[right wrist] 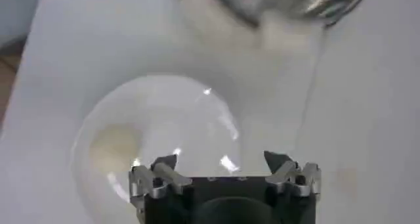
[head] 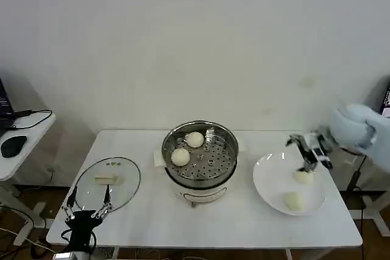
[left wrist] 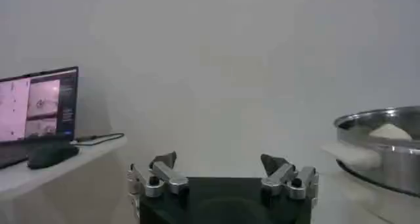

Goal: Take steamed baozi put them in steamer then cover it.

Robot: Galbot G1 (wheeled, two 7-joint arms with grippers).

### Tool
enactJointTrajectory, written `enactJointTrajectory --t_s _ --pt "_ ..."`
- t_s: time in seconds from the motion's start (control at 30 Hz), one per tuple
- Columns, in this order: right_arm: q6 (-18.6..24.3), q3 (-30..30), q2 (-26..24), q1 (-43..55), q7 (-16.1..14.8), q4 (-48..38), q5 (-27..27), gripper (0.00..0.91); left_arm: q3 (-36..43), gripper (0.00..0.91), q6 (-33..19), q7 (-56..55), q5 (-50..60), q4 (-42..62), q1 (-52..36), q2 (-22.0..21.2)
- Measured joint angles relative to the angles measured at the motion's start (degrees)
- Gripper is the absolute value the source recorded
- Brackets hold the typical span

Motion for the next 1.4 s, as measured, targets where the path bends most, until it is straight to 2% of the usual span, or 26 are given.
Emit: enactJointTrajectory --t_s 0.2,0.37,1.13,1.4 --pt "0.1 5.9 -2.4 -9.5 -1.4 0.0 -1.6 0.907 0.1 0.907 0.0 -0.1 0.9 0.0 0.7 -0.2" --pt "-0.2 7.2 -2.3 -12.8 -2.1 -1.0 -1.9 0.907 0.2 0.907 0.0 -0.1 1.5 0.3 1.0 -0.4" --pt "-1.3 6.4 7.5 -16.4 -3.2 -12.5 -1.6 0.907 -0.5 0.907 0.0 -0.3 1.4 2.1 0.0 -0.4" --pt "-1.9 6.5 9.2 -16.5 -3.2 -14.2 -0.9 0.715 -0.5 0.907 0.0 -0.4 1.4 2.4 -0.5 -0.4"
